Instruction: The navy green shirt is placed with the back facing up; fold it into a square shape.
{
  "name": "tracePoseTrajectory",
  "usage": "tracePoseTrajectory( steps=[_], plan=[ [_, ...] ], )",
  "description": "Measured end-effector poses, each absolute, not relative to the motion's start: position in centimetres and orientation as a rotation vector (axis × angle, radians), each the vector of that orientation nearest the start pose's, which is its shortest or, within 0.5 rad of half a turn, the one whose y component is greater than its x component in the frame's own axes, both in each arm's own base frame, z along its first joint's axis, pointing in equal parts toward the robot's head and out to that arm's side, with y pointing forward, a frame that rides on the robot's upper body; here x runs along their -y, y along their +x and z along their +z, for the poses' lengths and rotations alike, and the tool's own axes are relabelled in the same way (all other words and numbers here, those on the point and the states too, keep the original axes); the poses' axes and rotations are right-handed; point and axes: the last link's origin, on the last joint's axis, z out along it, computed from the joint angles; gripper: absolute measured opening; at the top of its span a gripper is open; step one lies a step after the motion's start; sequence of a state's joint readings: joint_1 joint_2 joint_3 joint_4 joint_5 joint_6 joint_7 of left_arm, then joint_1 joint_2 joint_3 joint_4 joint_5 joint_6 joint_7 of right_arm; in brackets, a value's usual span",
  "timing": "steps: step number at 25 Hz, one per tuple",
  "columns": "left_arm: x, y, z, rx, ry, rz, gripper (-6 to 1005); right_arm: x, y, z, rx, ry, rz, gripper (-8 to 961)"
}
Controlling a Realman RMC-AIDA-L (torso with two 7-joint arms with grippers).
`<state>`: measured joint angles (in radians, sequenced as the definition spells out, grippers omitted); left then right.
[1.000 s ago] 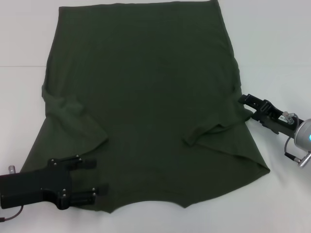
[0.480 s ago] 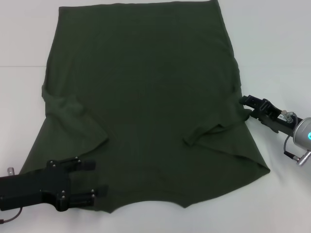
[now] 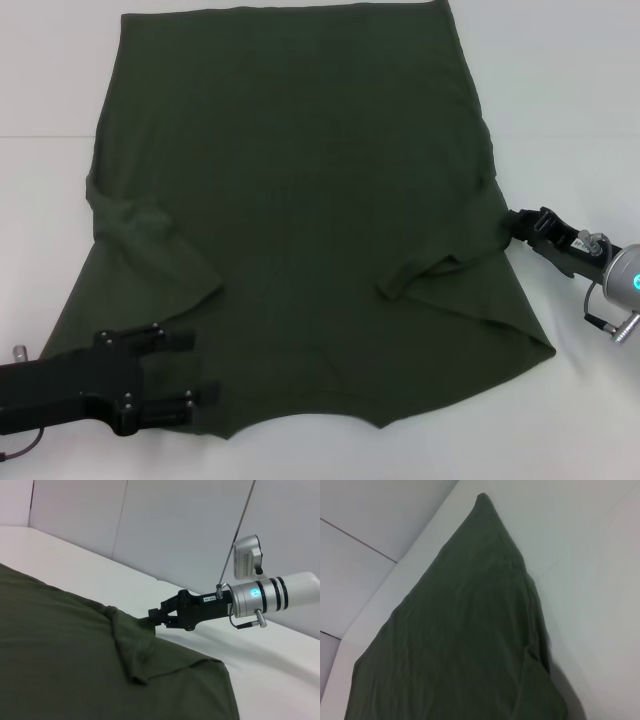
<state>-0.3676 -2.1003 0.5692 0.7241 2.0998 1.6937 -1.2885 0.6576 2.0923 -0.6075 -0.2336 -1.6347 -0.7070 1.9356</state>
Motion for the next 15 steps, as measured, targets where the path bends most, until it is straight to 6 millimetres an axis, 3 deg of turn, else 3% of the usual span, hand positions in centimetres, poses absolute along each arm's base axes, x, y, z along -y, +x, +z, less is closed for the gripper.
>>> tracePoseTrajectory(
  steps=[7,15],
  plan=[
    [-27.20,-30.75,1.06,0.675,-2.700,-0.680,806,-39.36,32.21,-3.99,-1.794,-1.526,0.852,85],
    [-27.22,-30.73,1.04,0.675,-2.698,-0.682,806,-39.48,31.71,-3.70,-1.793,-1.543,0.898,54]
  ],
)
